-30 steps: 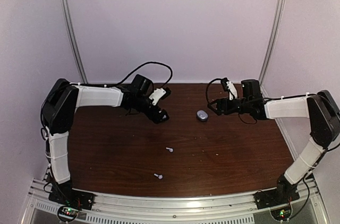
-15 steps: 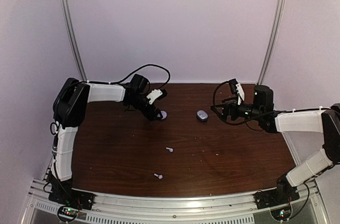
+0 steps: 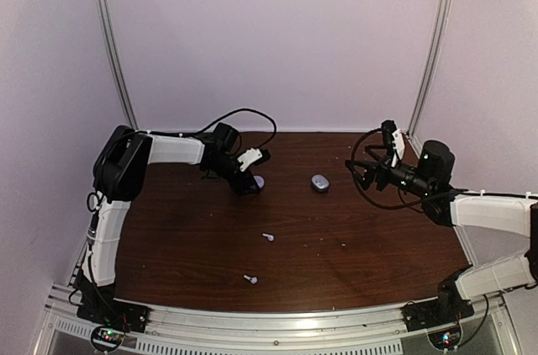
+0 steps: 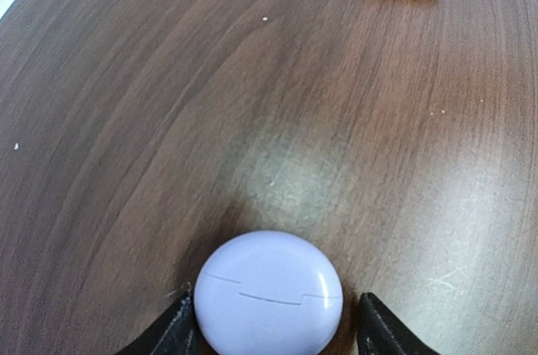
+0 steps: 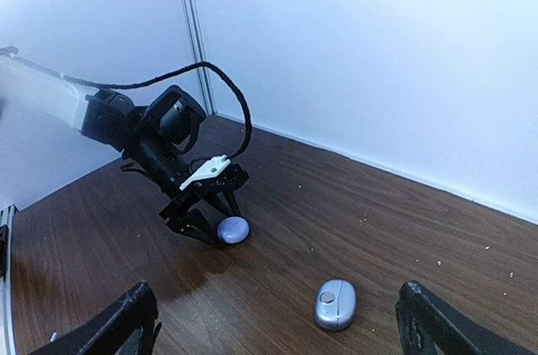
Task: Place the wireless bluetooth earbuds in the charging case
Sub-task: Pick up the charging case from the center of the board.
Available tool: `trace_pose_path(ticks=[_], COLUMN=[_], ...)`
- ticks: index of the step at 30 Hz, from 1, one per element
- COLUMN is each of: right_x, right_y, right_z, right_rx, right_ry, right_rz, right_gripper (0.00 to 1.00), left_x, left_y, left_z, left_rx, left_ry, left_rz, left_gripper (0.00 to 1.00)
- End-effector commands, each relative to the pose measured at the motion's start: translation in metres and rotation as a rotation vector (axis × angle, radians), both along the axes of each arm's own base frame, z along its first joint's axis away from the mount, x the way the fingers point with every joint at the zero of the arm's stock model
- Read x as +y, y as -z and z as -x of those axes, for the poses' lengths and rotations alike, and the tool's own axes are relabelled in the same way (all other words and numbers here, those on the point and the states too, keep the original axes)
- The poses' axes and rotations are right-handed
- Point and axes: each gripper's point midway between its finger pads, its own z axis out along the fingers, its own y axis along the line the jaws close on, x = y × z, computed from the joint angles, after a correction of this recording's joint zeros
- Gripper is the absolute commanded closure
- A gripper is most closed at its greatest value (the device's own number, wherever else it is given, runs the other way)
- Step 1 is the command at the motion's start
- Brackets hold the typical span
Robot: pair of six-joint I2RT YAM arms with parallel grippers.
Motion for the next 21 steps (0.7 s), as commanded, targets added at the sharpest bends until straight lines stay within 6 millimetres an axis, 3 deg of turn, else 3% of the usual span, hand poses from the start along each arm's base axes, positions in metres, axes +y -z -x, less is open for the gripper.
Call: trace_pose_path(ticks=[1,12,16,21], right_x=[-0.009,-0.002,0.007,0.015], right_y=[-0.024,-0.03,-0.036,-0.038], right_z=[-0.002,0.016,0.041,0.059], right_rx=[-0.095,-0.132,-0.213,-0.24], right_ry=[0.053,-0.027,-0.142,-0.201], right_rz=[-0.024,-0.062,-0.066,-0.077], right_gripper=[0.0,0.0,0.0,0.0], left_x=[-0.006,-0.011,-0.017,-0.031], left_y=[0.006,0.015,-0.004,-0.044], left_z=[0.003,0.018,0.028,0.063], left_rx=[0.004,0.048,0.063,0.125], left_ry=[0.059,0.114,0.149,0.234], left_rz=[0.016,0.048,0.108,0.238], left_gripper=[0.39,0.57,0.62,0.63])
